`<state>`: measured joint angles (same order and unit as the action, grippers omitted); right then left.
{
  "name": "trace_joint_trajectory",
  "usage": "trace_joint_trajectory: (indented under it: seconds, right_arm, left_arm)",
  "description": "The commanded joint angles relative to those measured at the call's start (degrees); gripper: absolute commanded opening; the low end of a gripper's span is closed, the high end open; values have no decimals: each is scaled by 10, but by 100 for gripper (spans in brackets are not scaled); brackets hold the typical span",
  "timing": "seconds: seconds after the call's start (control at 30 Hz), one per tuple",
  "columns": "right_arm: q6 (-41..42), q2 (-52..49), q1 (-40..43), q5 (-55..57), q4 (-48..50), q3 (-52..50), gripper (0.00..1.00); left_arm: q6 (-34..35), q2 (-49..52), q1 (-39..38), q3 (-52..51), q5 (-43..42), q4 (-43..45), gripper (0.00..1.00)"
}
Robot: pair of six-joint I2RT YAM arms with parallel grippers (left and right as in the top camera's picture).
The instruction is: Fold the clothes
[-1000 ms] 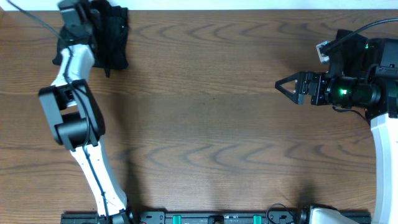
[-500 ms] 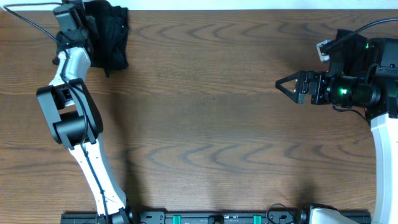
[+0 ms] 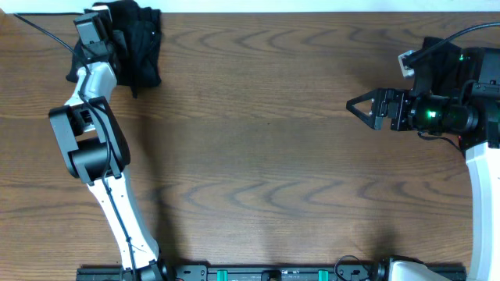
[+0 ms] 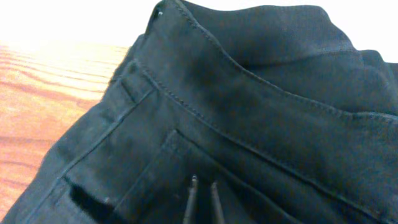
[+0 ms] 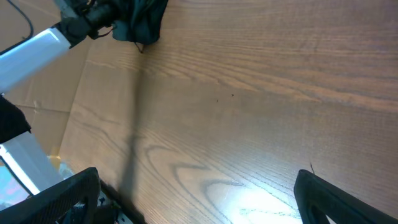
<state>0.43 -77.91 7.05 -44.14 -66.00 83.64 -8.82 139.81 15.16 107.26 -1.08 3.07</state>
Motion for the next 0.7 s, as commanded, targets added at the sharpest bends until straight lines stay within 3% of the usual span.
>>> trace_joint_trajectory:
  seconds: [0.0, 0.13, 0.33, 0.53, 0.67]
  right_arm:
    - [8, 8, 0, 16, 7, 9, 99]
    - [13, 8, 0, 42, 15, 9, 99]
    - [28, 19, 0, 89, 7, 9, 99]
    - [27, 58, 0, 119, -18, 9, 99]
    - [27, 92, 0, 170, -49, 9, 99]
  left_arm:
    - [5, -75, -3, -5, 1, -2, 17]
    - [17, -142, -4, -5, 1, -10, 52]
    - [99, -264, -13, -5, 1, -93, 84]
    - [121, -392, -30, -5, 0, -283, 98]
    - [134, -473, -39, -5, -18, -420, 98]
